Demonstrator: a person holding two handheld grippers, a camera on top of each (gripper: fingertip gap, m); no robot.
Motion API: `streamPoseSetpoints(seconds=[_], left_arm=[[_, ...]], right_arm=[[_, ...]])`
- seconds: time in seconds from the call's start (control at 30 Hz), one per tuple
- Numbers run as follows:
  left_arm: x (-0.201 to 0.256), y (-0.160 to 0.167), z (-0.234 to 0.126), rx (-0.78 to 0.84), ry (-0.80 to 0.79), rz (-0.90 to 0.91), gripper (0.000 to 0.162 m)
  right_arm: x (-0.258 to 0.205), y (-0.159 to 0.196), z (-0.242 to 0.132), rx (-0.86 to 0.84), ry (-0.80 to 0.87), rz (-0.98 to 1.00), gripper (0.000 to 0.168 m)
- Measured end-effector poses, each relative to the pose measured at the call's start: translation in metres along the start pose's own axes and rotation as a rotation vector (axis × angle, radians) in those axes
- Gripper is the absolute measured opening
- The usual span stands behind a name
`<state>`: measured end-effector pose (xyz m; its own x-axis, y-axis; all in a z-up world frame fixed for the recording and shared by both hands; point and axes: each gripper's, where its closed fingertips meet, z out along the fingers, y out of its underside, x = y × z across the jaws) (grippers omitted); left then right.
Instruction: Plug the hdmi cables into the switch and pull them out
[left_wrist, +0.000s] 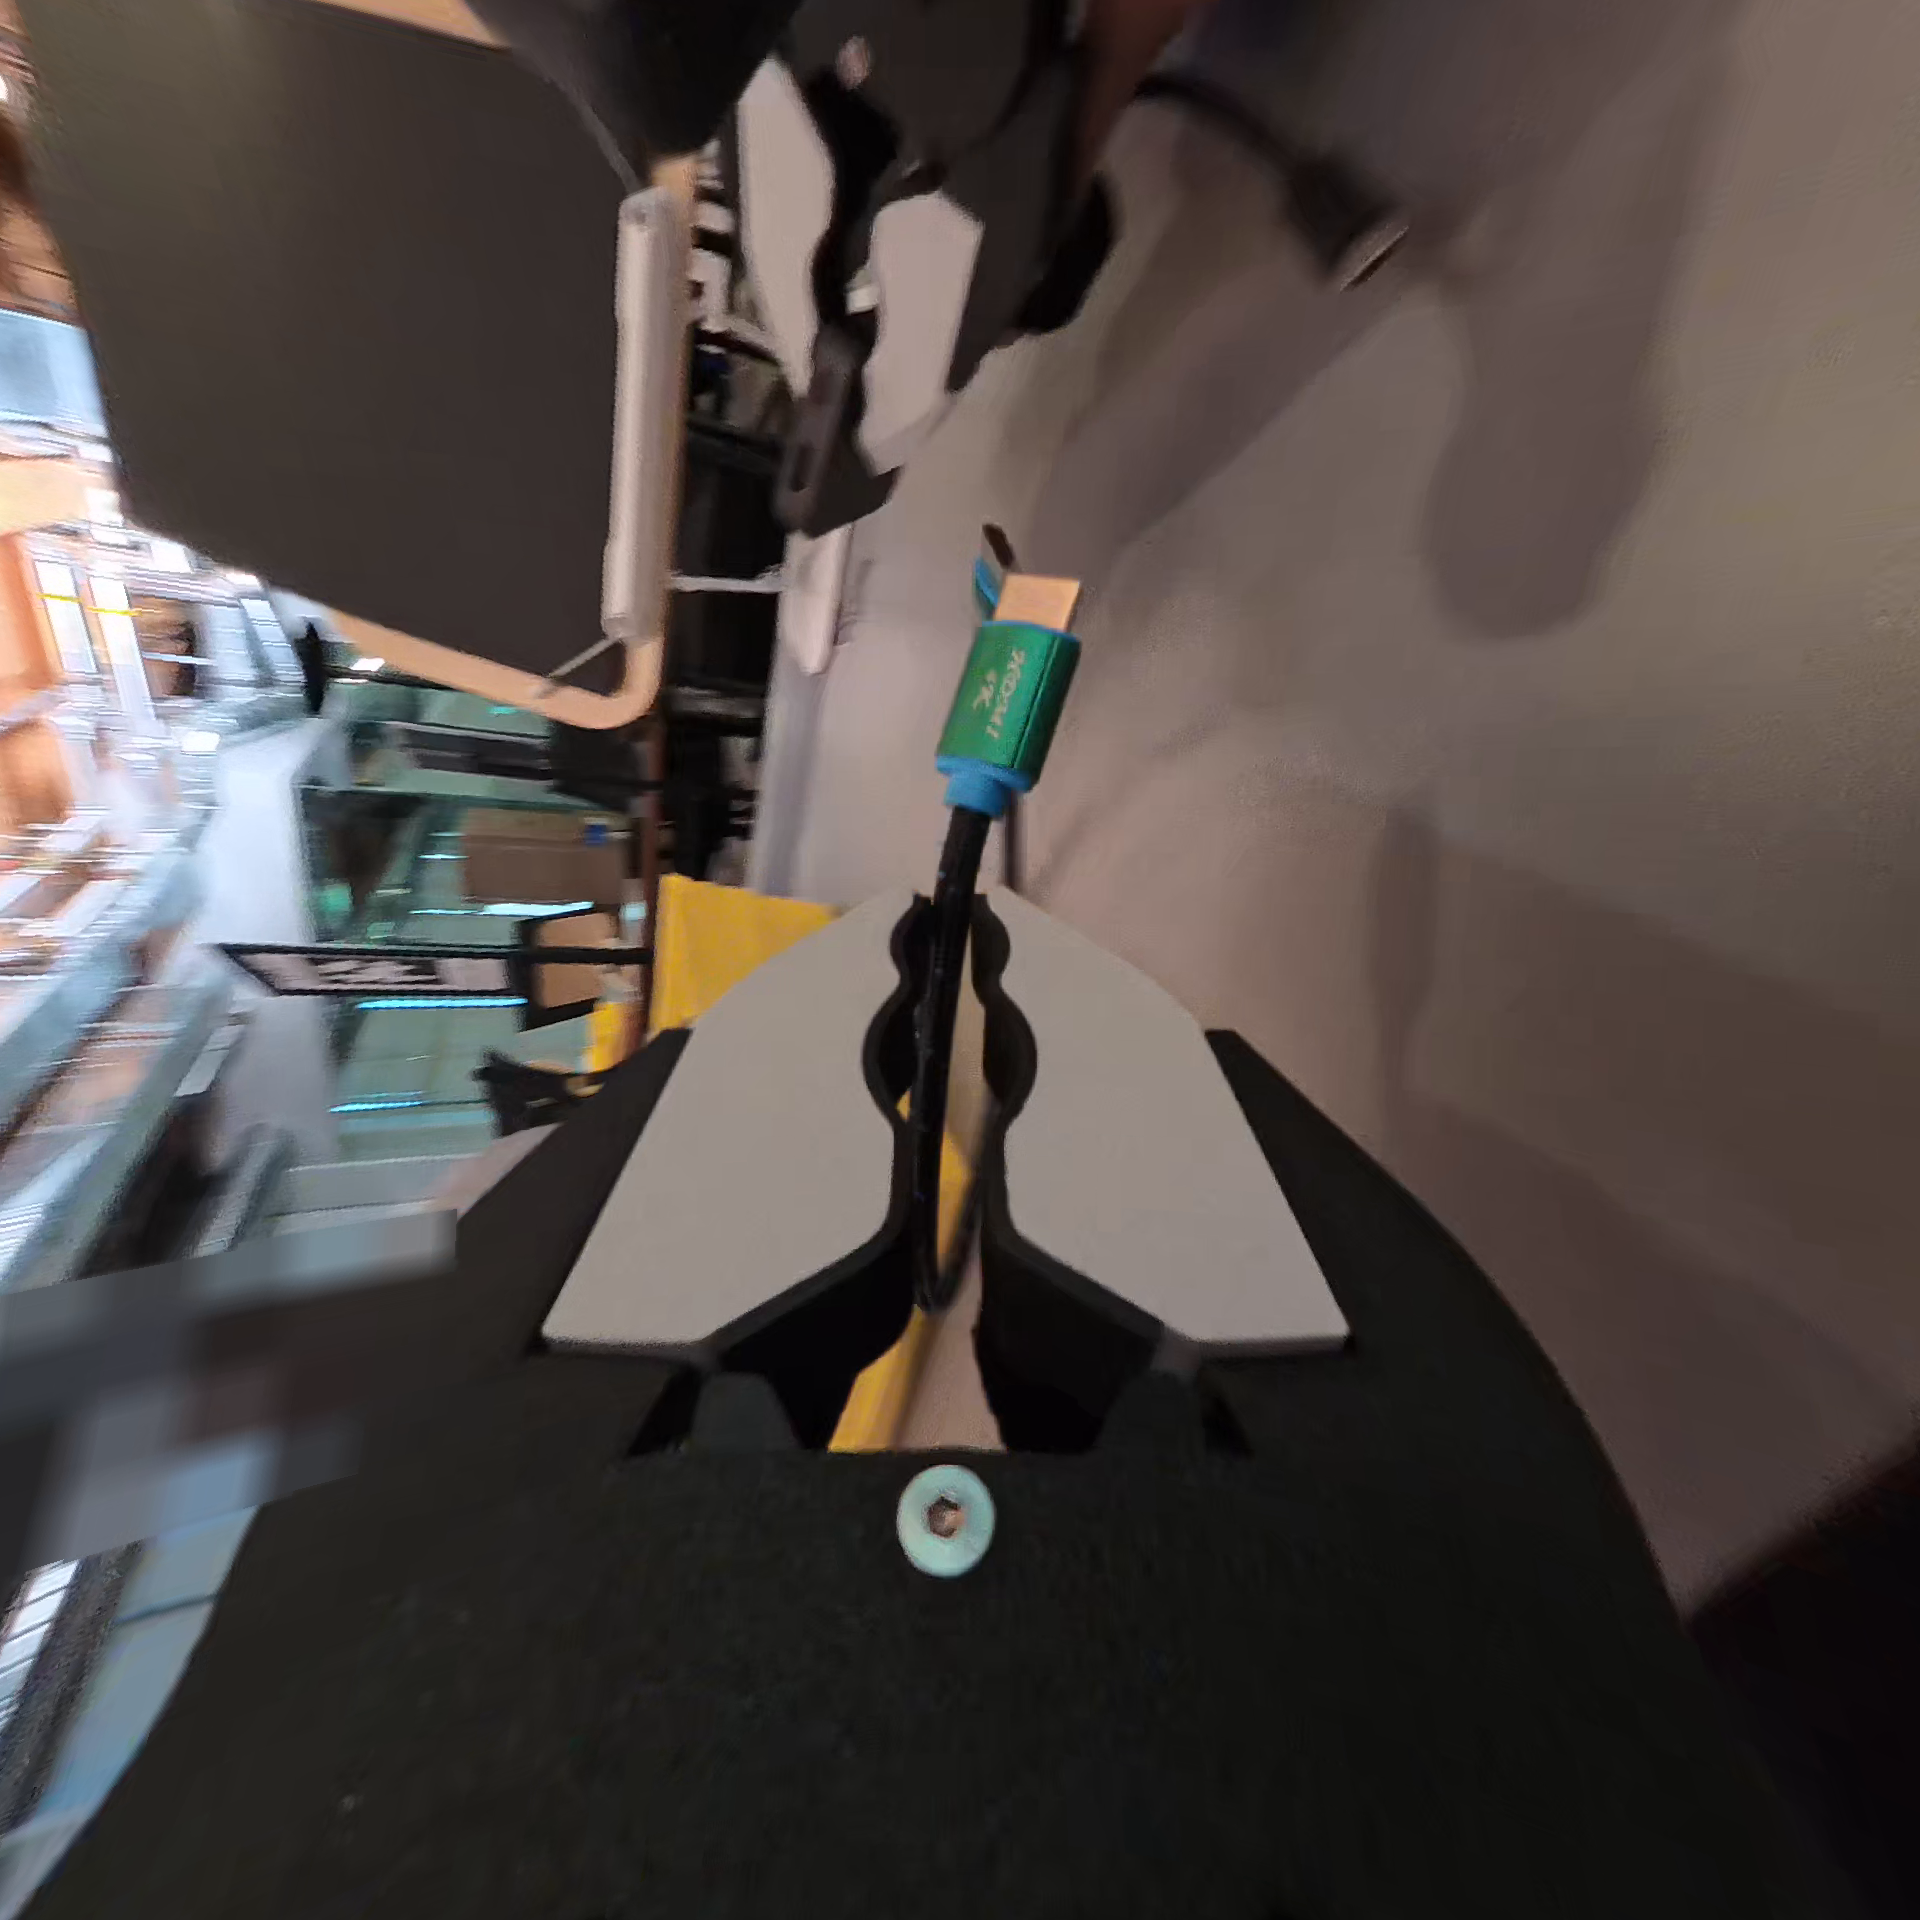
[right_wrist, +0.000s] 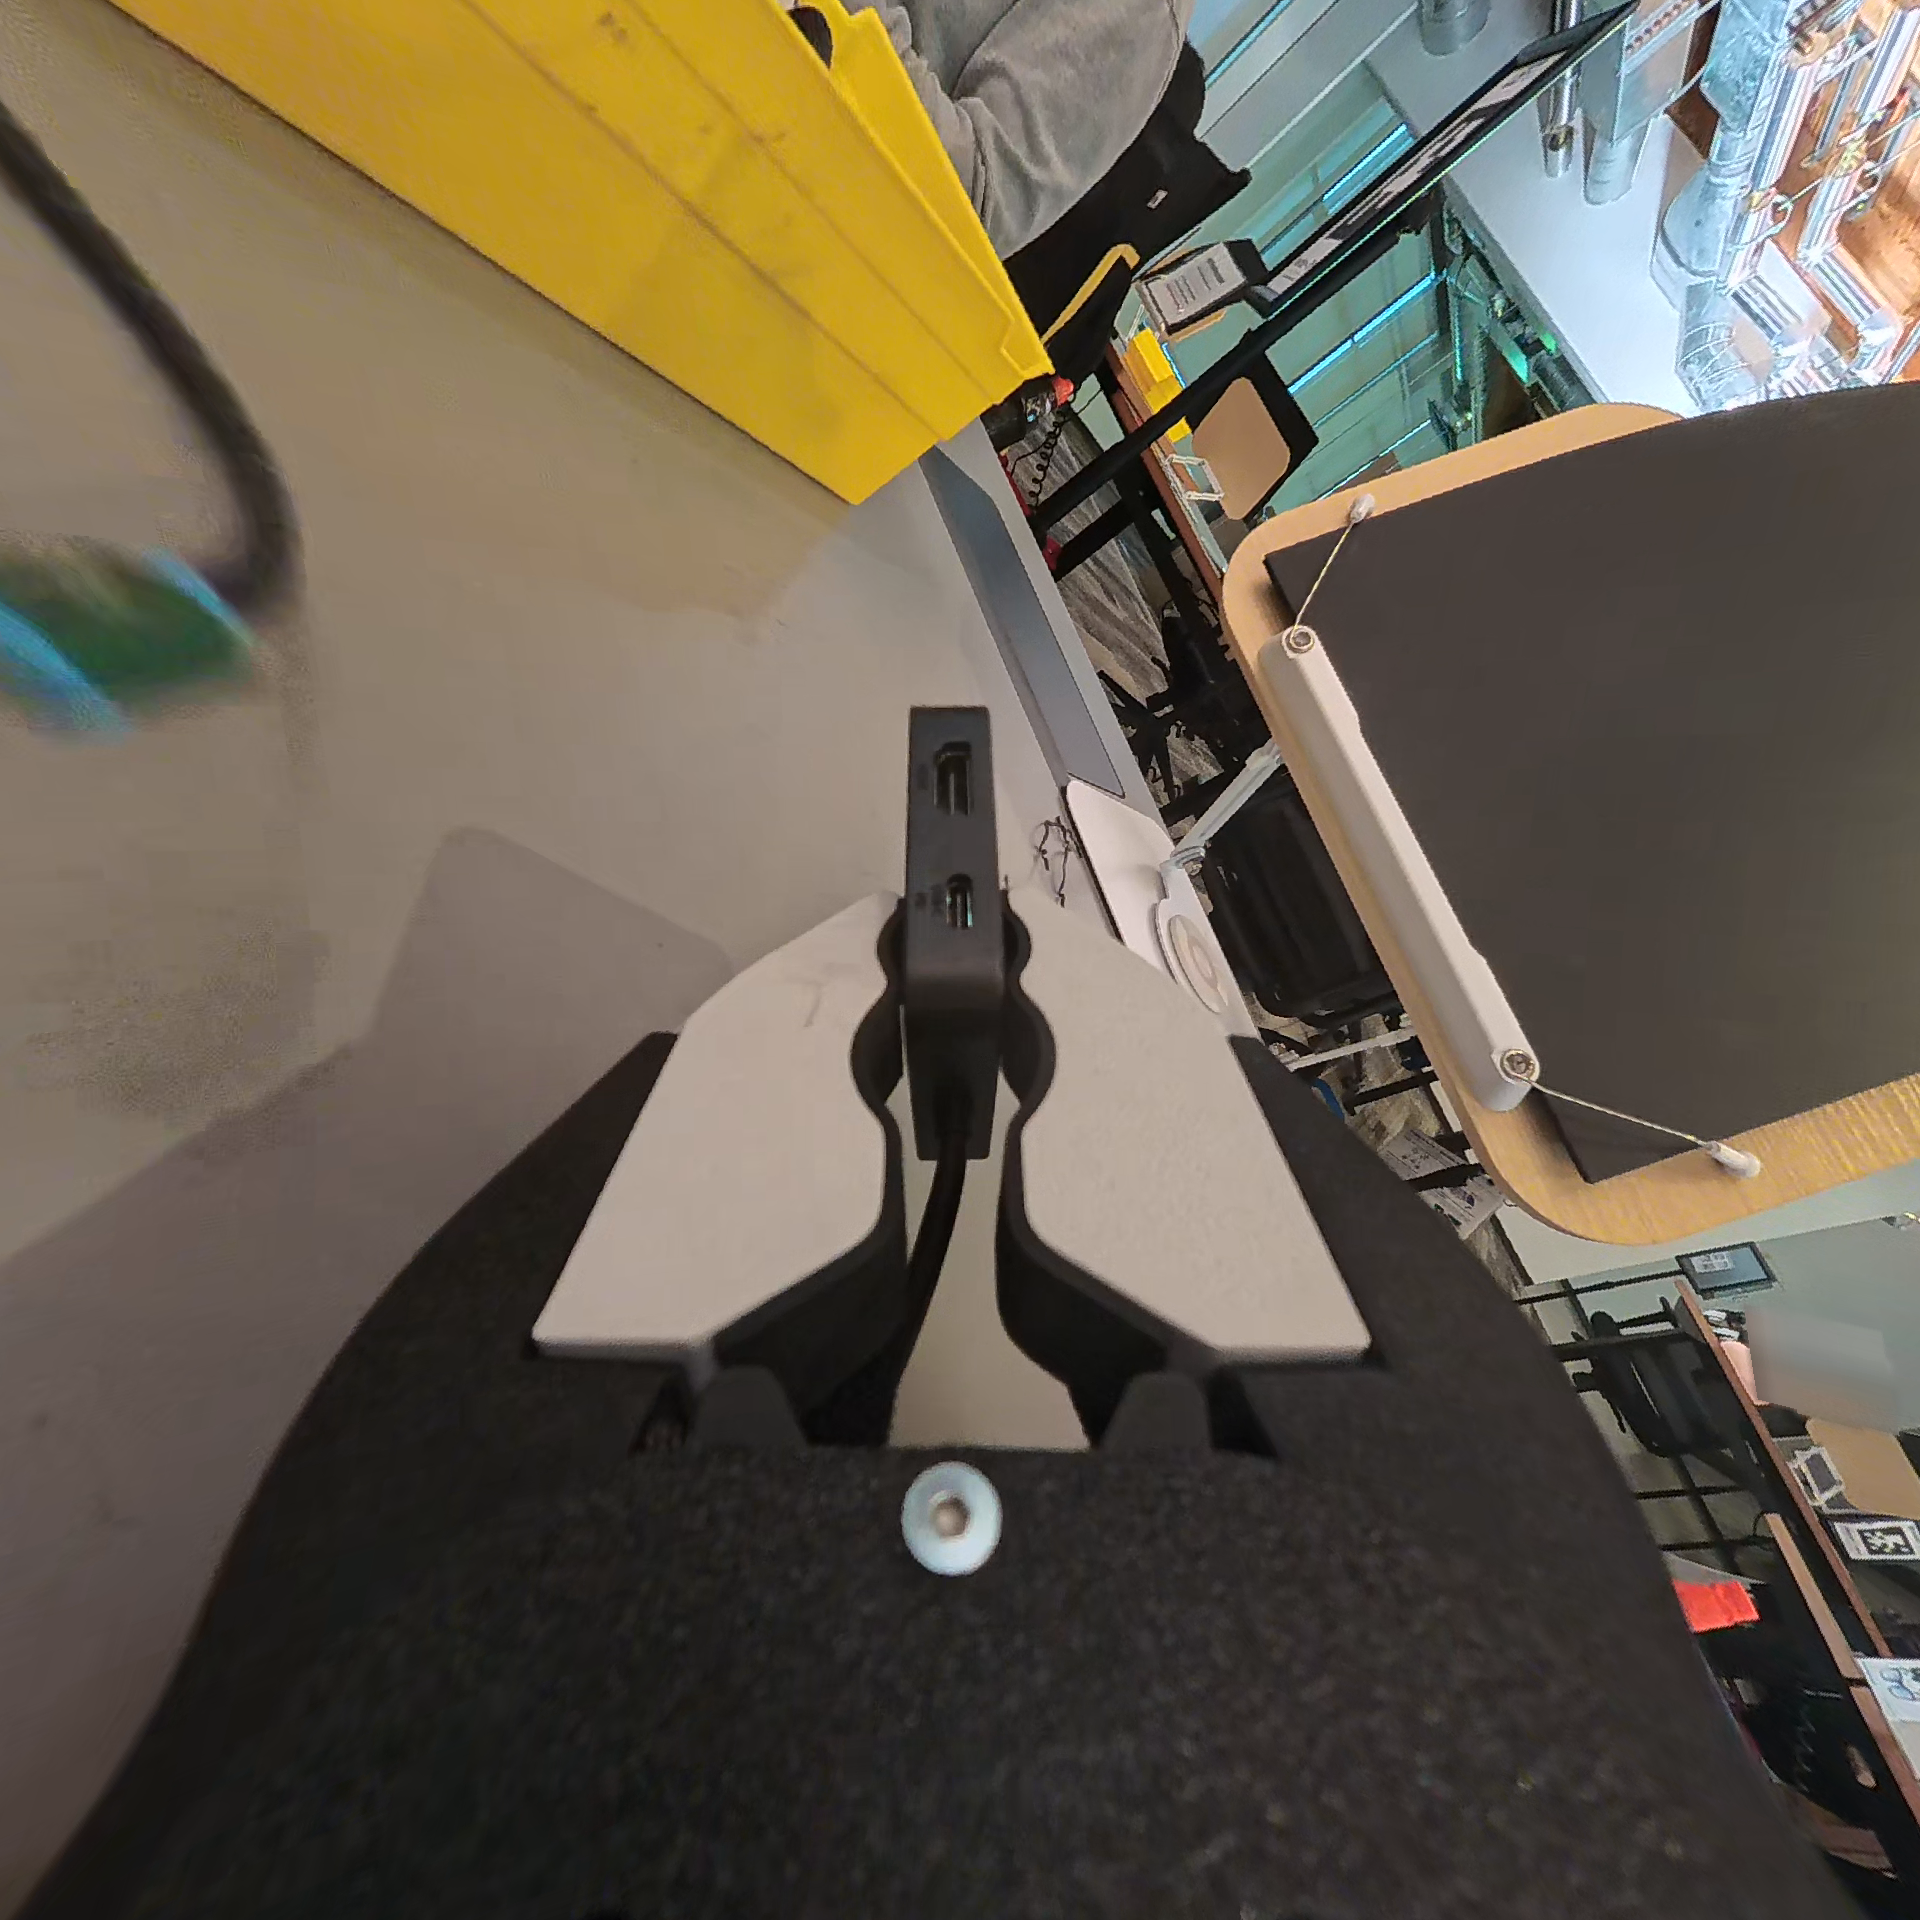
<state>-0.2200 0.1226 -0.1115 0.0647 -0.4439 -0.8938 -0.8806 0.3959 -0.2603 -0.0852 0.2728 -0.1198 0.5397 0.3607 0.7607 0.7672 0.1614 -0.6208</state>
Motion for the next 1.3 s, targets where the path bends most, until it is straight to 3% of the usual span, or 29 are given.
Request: streamPoseSetpoints(seconds=[0.33, 0.43, 0.63, 0.7, 0.77, 0.93, 1.03, 1.13, 1.3], left_arm=[[0.077, -0.037, -0.019, 0.151, 0.645, -0.581, 0.0], [0.074, -0.028, -0.01, 0.134, 0.643, -0.581, 0.0], [0.079, -0.041, -0.024, 0.22, 0.711, -0.526, 0.0], [0.087, -0.043, -0.027, 0.212, 0.732, -0.498, 0.015], [0.093, -0.042, -0.025, 0.186, 0.702, -0.449, 0.021], [0.102, -0.036, -0.014, 0.13, 0.636, -0.353, 0.021], [0.103, -0.036, -0.007, 0.109, 0.595, -0.332, 0.007], [0.096, -0.045, -0.01, 0.101, 0.661, -0.443, 0.007], [0.039, -0.039, -0.01, 0.135, 0.848, -0.881, 0.006]], right_arm=[[-0.001, 0.0, 0.001, -0.003, -0.003, -0.006, 0.014], [-0.001, 0.001, 0.001, -0.004, -0.004, -0.003, 0.014], [-0.002, 0.001, 0.001, -0.004, -0.009, -0.005, 0.014], [-0.002, 0.001, 0.002, -0.006, -0.012, -0.005, 0.014], [-0.002, 0.001, 0.001, -0.006, -0.011, -0.007, 0.014], [-0.003, 0.0, 0.001, -0.005, -0.013, -0.011, 0.014], [-0.003, 0.0, 0.002, -0.004, -0.014, -0.014, 0.014], [-0.003, -0.001, 0.001, -0.003, -0.012, -0.017, 0.014], [0.003, -0.01, -0.005, 0.045, 0.025, -0.025, 0.014]])
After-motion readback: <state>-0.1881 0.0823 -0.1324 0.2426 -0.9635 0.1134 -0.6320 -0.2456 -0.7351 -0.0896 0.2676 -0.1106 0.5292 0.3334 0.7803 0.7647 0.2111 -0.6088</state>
